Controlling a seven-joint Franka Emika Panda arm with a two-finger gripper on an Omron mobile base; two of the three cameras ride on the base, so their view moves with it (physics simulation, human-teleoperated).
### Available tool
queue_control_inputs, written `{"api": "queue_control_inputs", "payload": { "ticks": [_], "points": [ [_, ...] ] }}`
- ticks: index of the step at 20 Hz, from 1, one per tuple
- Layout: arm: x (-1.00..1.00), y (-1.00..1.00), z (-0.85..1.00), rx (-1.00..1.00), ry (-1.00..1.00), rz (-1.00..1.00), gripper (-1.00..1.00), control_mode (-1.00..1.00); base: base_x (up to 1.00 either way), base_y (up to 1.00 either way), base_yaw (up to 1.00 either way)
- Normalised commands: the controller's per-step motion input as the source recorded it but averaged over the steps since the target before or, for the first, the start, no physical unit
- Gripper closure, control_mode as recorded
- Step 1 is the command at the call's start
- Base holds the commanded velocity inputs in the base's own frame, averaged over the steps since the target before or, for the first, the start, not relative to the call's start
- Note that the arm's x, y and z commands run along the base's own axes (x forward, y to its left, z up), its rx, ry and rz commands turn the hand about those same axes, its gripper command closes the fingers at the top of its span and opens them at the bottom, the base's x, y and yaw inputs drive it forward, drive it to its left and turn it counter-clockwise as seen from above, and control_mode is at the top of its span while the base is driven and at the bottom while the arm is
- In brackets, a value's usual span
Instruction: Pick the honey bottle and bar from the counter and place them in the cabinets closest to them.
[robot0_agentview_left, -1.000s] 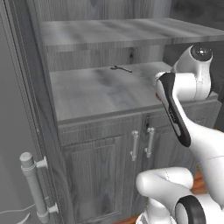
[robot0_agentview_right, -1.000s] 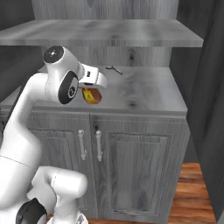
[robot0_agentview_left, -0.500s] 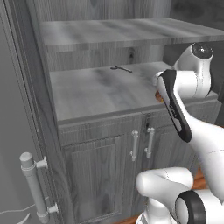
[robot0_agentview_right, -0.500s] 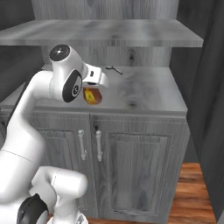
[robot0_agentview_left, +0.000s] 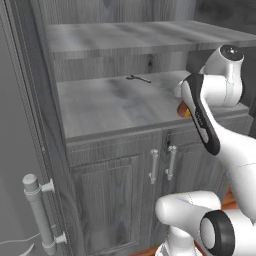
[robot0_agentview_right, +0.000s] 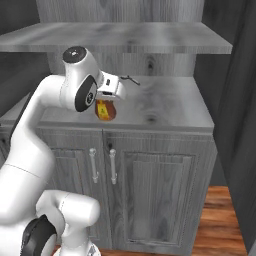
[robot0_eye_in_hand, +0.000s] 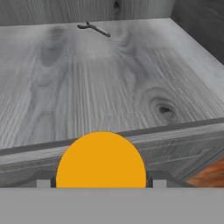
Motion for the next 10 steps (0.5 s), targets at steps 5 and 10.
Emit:
{"api": "queue_control_inputs", "payload": {
  "ticks": [5, 10],
  "points": [
    [0.15, 0.01, -0.23, 0.00, 0.00, 0.00, 1.00, -1.00, 0.00, 0.00, 0.00],
    [0.31, 0.01, -0.17, 0.00, 0.00, 0.00, 1.00, -1.00, 0.00, 0.00, 0.00]
  ]
}}
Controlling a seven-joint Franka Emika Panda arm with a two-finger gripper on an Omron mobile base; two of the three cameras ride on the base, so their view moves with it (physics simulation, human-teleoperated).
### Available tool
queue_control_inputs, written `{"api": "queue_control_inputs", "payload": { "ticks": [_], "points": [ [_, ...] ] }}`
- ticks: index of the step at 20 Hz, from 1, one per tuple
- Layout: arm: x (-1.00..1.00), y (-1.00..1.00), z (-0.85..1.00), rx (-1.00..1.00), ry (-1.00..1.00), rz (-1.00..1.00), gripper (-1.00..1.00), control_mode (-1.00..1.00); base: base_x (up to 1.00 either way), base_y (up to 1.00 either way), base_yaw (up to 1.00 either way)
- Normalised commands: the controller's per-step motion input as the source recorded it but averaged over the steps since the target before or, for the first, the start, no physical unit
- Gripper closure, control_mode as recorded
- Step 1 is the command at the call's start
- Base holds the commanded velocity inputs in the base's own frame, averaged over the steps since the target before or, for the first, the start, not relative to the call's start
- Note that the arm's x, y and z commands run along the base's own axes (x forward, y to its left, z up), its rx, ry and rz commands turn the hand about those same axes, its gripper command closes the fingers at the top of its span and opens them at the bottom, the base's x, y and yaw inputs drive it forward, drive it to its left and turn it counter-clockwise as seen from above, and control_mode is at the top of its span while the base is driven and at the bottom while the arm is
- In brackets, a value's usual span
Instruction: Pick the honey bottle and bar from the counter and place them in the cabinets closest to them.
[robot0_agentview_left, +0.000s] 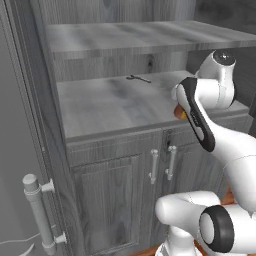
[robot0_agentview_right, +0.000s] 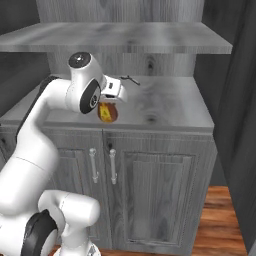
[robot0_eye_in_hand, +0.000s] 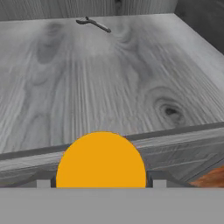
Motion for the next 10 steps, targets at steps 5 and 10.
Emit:
{"api": "queue_control_inputs", "payload": {
  "ticks": [5, 10],
  "points": [
    [0.48, 0.00, -0.04, 0.00, 0.00, 0.00, 1.00, -1.00, 0.00, 0.00, 0.00],
    [0.44, 0.00, -0.03, 0.00, 0.00, 0.00, 1.00, -1.00, 0.00, 0.00, 0.00]
  ]
}}
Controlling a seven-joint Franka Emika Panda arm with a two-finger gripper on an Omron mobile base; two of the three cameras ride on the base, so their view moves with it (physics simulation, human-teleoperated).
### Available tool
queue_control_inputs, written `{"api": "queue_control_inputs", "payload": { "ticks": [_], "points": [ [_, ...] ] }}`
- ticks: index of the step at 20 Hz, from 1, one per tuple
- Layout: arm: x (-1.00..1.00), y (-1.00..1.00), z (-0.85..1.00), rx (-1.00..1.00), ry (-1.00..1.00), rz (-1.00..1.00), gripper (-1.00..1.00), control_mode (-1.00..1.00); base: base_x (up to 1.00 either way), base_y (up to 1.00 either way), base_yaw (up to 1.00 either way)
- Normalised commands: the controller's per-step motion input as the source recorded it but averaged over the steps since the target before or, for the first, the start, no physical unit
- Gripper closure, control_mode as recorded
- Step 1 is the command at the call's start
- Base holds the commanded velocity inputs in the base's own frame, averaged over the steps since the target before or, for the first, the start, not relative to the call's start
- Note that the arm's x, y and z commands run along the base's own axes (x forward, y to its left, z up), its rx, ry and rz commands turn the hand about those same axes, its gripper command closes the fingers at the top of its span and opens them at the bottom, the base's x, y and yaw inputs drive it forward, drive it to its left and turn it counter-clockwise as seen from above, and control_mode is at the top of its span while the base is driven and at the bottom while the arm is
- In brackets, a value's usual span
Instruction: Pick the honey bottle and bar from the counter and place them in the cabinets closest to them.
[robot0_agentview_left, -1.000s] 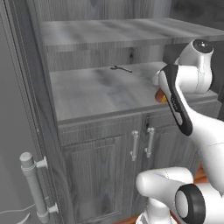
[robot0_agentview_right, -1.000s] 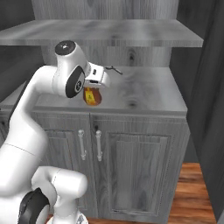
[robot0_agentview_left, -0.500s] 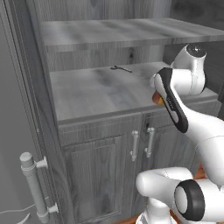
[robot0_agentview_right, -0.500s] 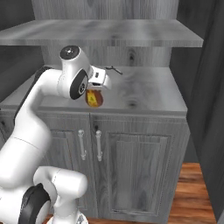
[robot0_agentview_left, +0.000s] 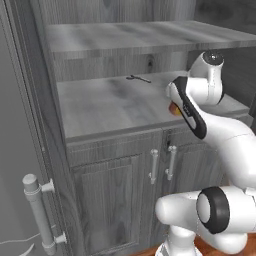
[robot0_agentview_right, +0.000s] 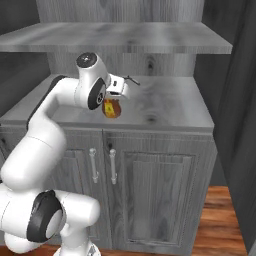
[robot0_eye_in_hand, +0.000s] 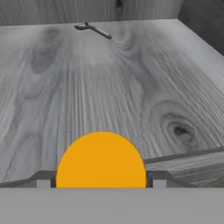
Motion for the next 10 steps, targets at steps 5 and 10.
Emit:
{"api": "queue_control_inputs", "payload": {
  "ticks": [5, 10],
  "points": [
    [0.33, 0.00, -0.15, 0.00, 0.00, 0.00, 1.00, -1.00, 0.00, 0.00, 0.00],
    [0.32, 0.00, -0.20, 0.00, 0.00, 0.00, 1.00, -1.00, 0.00, 0.00, 0.00]
  ]
}}
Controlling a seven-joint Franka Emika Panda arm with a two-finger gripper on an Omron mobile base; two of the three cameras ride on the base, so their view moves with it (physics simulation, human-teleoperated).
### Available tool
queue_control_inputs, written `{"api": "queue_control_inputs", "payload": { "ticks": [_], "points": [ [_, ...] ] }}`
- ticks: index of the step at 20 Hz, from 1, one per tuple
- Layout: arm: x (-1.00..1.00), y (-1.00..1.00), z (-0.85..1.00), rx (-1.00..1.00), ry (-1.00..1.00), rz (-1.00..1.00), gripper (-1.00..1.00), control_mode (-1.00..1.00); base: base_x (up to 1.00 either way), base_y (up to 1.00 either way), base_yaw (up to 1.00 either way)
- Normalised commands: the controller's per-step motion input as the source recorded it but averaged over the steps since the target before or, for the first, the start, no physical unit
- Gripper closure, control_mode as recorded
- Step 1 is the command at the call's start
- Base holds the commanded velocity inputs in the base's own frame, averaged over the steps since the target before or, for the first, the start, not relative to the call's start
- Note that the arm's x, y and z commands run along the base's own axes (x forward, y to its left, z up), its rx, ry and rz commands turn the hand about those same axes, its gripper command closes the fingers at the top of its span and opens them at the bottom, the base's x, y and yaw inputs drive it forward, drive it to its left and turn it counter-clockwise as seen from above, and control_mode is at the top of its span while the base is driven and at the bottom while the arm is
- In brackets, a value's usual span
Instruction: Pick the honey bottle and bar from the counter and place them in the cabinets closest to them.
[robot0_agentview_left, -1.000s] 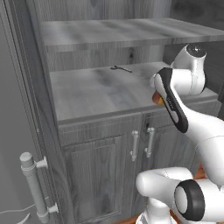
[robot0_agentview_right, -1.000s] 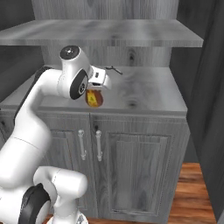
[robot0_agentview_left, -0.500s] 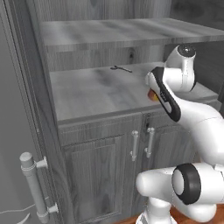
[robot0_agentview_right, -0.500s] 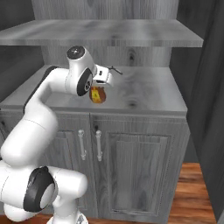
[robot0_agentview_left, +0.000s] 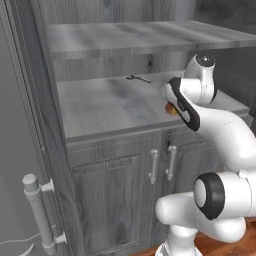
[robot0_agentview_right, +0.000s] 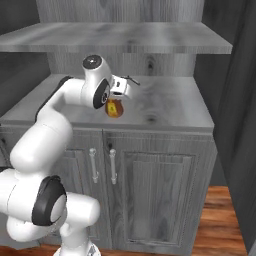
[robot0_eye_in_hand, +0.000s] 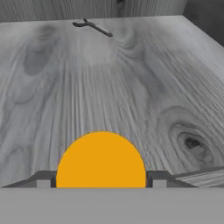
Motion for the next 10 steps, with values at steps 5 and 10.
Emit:
{"api": "queue_control_inputs", "payload": {
  "ticks": [5, 10],
  "points": [
    [0.36, 0.00, -0.17, 0.00, 0.00, 0.00, 1.00, -1.00, 0.00, 0.00, 0.00],
    [0.35, 0.00, -0.17, 0.00, 0.00, 0.00, 1.00, -1.00, 0.00, 0.00, 0.00]
  ]
}}
